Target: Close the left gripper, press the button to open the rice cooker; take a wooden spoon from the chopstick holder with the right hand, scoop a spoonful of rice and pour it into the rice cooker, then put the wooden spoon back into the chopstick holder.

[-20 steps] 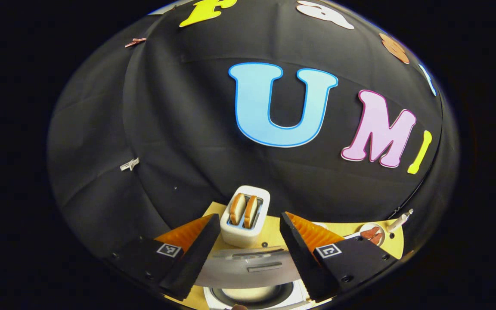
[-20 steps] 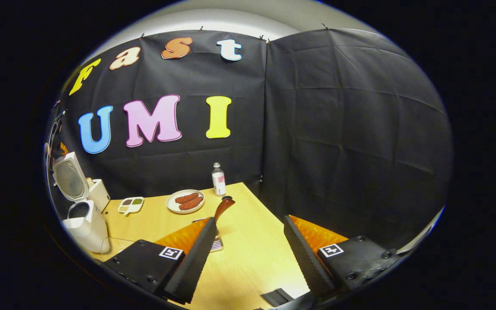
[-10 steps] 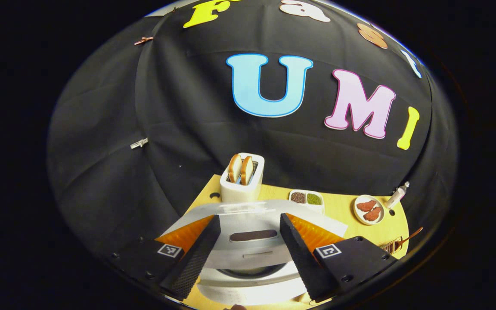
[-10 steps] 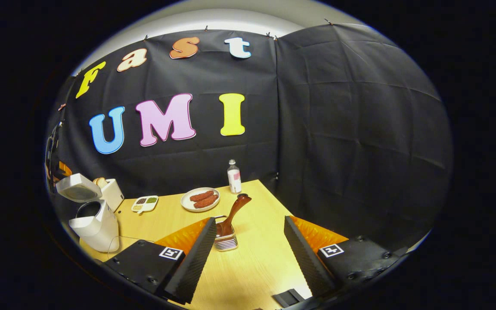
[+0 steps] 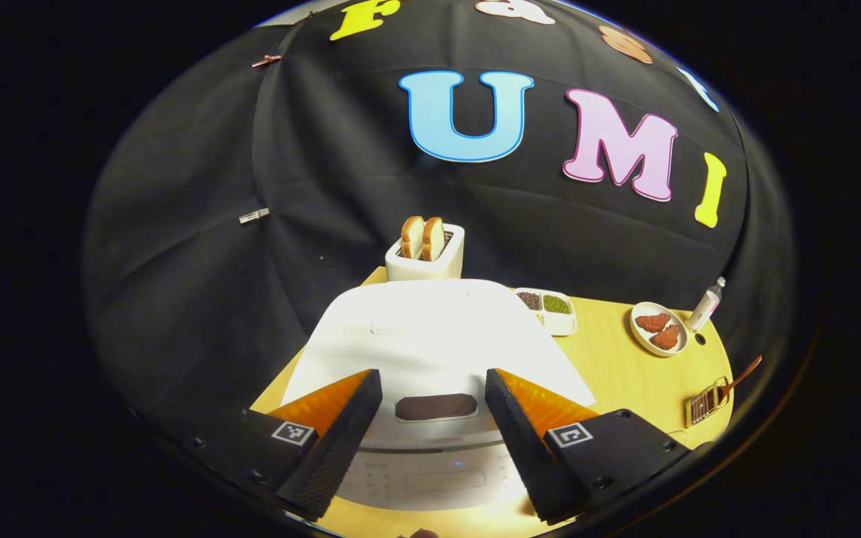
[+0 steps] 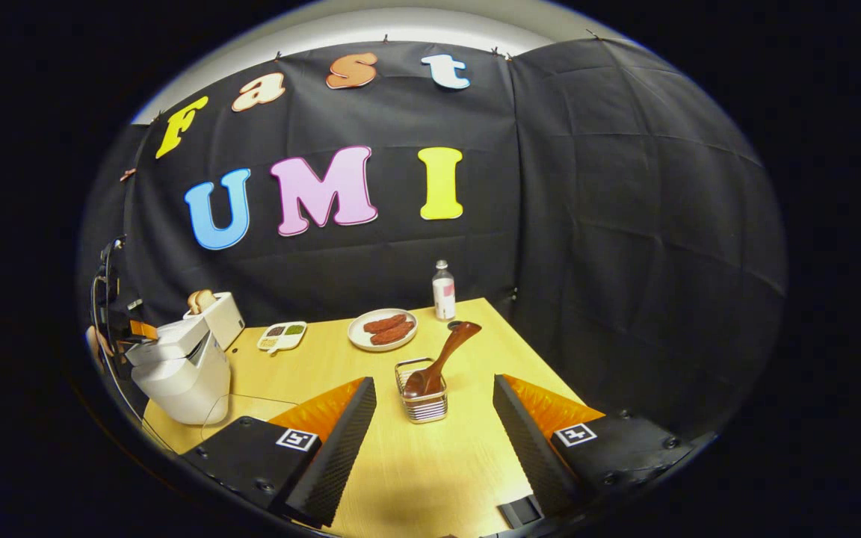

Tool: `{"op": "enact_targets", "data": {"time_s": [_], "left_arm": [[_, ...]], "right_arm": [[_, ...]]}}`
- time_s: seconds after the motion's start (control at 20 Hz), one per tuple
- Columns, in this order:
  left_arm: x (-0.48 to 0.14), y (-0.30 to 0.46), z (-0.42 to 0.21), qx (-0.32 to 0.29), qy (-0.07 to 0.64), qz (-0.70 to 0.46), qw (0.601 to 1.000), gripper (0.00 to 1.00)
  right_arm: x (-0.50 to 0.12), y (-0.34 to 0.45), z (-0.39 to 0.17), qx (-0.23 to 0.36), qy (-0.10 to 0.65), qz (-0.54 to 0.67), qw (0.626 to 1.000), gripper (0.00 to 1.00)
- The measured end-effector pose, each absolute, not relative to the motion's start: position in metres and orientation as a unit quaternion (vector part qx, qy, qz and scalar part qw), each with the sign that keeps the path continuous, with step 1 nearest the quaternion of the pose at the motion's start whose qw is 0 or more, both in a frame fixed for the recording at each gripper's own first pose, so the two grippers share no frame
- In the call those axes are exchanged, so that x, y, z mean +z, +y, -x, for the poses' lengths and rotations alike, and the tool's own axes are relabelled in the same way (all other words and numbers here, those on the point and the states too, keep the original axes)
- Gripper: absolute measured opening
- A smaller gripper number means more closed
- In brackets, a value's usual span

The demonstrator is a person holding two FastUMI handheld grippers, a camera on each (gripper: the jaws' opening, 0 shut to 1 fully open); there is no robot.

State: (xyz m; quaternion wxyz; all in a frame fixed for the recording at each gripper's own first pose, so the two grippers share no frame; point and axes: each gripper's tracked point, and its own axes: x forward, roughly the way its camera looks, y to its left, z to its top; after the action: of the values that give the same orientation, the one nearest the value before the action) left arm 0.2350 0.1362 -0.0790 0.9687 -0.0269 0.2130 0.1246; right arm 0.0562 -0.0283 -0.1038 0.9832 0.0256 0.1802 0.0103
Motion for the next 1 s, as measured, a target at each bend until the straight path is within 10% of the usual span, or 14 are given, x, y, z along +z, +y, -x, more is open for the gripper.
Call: {"op": "enact_targets", "data": {"time_s": [0.65, 1.0], "left_arm": [[-0.098, 0.134, -0.230, 0.135, 0.220, 0.026, 0.966, 0.99], [-0.018, 0.068, -0.167, 0.138, 0.091, 0.027, 0.986, 0.95]], "right_arm": [[-0.120, 0.000, -0.067, 0.081, 0.196, -0.028, 0.977, 0.99], [-0.096, 0.002, -0.104, 0.113, 0.157, -0.028, 0.981, 0.99]]}}
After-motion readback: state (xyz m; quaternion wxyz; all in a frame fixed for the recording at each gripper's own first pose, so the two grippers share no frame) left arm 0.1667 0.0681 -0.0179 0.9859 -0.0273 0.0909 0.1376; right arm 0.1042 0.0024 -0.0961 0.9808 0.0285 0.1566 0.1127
